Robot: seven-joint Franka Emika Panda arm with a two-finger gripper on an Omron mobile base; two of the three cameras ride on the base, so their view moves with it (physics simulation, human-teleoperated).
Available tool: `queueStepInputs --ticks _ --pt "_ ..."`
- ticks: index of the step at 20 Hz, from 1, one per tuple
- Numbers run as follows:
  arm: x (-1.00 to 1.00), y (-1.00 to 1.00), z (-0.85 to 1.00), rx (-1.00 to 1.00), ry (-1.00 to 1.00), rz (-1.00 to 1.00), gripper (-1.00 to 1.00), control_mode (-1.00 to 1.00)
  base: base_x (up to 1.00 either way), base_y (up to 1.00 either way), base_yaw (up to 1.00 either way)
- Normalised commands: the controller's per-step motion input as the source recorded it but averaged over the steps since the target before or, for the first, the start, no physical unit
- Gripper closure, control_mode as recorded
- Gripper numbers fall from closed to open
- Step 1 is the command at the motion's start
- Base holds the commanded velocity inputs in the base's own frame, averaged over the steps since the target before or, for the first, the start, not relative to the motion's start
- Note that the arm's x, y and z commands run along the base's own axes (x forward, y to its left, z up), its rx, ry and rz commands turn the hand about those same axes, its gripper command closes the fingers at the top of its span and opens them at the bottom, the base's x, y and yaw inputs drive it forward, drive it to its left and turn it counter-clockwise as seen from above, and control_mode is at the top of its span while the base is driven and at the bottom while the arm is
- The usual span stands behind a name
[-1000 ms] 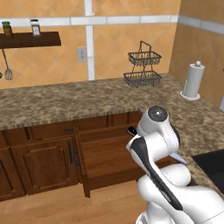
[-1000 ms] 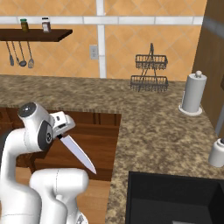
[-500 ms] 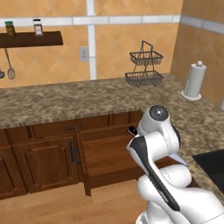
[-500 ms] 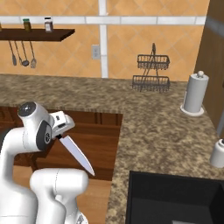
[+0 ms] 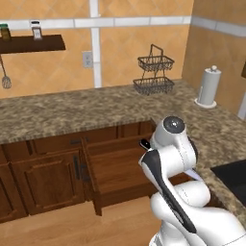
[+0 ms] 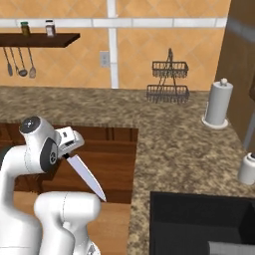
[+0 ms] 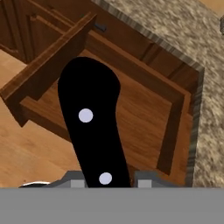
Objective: Pick up the knife from the drawer and place it on the cutting board. Then place the meat from the plate to the cutting board.
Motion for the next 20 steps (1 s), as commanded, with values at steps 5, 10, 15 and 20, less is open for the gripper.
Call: queueStepInputs --ticks 5,10,15,20 --pt "0.00 0.00 0.00 0.00 0.00 0.00 1.00 1.00 -0.18 1.00 -0.16" --pt "0.00 0.00 0.00 0.00 0.00 0.00 1.00 1.00 -0.21 0.18 -0.69" --pt "0.00 0.00 0.00 0.00 0.00 0.00 1.00 1.00 -0.14 0.00 -0.94" --pt "0.00 0.00 0.00 0.00 0.00 0.00 1.00 1.00 -0.10 0.02 -1.00"
